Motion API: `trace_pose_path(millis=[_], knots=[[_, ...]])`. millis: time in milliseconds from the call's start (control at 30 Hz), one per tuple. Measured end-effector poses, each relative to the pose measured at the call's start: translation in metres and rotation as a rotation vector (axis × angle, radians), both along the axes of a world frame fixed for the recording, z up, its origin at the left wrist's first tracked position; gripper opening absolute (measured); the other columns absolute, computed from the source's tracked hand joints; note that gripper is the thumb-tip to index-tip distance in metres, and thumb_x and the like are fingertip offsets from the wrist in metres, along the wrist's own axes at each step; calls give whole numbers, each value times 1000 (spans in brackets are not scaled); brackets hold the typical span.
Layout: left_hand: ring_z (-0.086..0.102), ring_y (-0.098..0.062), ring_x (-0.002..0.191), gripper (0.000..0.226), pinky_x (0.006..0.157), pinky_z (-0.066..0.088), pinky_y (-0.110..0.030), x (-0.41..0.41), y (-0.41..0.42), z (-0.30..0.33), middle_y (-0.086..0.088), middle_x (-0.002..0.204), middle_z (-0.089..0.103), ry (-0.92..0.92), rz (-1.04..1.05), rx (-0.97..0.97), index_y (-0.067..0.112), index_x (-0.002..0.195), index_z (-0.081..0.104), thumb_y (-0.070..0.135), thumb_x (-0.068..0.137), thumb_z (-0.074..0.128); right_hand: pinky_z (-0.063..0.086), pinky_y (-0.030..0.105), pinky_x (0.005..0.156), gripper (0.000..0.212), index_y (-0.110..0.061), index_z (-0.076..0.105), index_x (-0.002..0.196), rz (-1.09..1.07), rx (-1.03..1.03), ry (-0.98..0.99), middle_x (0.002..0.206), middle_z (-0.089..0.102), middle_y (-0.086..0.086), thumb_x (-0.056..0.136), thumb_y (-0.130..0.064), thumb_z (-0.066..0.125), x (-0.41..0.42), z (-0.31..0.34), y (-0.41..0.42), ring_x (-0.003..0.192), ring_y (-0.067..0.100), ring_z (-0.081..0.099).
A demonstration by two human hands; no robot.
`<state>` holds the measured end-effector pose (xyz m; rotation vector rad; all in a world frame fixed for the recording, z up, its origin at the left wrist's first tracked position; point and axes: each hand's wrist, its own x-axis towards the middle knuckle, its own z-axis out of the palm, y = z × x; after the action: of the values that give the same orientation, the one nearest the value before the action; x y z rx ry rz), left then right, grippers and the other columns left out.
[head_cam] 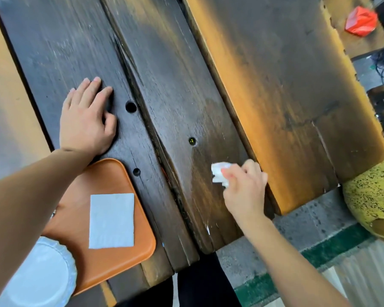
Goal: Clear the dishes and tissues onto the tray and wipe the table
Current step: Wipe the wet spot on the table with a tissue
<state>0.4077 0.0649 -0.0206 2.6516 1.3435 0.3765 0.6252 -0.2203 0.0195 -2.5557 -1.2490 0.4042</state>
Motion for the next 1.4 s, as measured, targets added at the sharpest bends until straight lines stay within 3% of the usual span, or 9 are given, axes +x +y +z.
trace_pose_path(millis=[200, 467, 700, 833, 967, 1033, 1133, 1200, 1400], knots=[[32, -35, 149, 59, 121, 14, -39, -1, 1, 0, -14, 158, 41, 13, -7, -10, 10, 143, 51, 26, 87, 40, 21, 31, 77, 17, -17, 62, 85, 42, 48, -79, 91, 48, 1, 81, 0, 61, 50, 1, 126, 92, 24, 46], [31, -34, 149, 59, 122, 18, -45, -2, -1, 5, -13, 158, 41, 28, -16, -23, 11, 143, 50, 28, 88, 39, 20, 32, 61, 46, -19, 65, 77, 337, 37, 62, 70, 40, 4, 51, 19, 64, -42, -7, -77, 69, 21, 32], [33, -33, 148, 58, 120, 20, -45, -1, -1, 5, -13, 157, 42, 22, -7, -12, 11, 142, 52, 27, 87, 40, 29, 31, 62, 36, -27, 66, 98, 473, -19, 70, 82, 54, -2, 74, -1, 69, -27, 3, -89, 74, 21, 47], [33, -33, 148, 58, 120, 21, -46, -1, 0, 3, -12, 157, 42, 21, -8, -10, 11, 141, 52, 26, 86, 41, 31, 29, 67, 19, -25, 67, 96, 401, -27, 56, 87, 59, -6, 95, -28, 48, -25, 6, -88, 79, 19, 49], [33, -32, 148, 57, 119, 23, -45, -1, 1, 1, -12, 157, 43, 26, -3, 6, 12, 141, 51, 24, 86, 42, 29, 27, 68, 8, -22, 61, 92, 408, -75, 34, 84, 57, -4, 90, -17, 55, -30, 6, -84, 77, 18, 40], [33, -32, 148, 57, 119, 24, -45, -1, 1, 1, -11, 157, 42, 25, 0, 4, 13, 141, 51, 24, 86, 42, 37, 29, 66, 24, -21, 58, 97, 327, -87, 70, 88, 56, -3, 80, -6, 67, -26, 13, -87, 79, 17, 40], [32, -32, 149, 57, 119, 22, -44, -1, 1, 0, -11, 158, 41, 28, 5, -4, 14, 142, 50, 24, 86, 42, 44, 34, 64, 13, -19, 58, 99, 162, -56, 76, 94, 51, -3, 91, -15, 49, -9, 30, -88, 84, 16, 37], [31, -32, 149, 57, 119, 23, -44, -1, 2, 0, -11, 158, 41, 32, 0, -8, 14, 142, 50, 24, 86, 42, 43, 36, 67, 25, -16, 60, 97, 74, -5, 98, 97, 48, -4, 96, -23, 36, 1, 38, -86, 86, 15, 36], [32, -33, 148, 58, 118, 25, -46, 0, 2, 0, -11, 158, 42, 36, 1, 1, 14, 141, 50, 23, 84, 42, 37, 14, 69, 25, -23, 59, 103, 37, 83, 237, 90, 52, -19, 102, -26, 34, 18, 45, -67, 88, 9, 42]])
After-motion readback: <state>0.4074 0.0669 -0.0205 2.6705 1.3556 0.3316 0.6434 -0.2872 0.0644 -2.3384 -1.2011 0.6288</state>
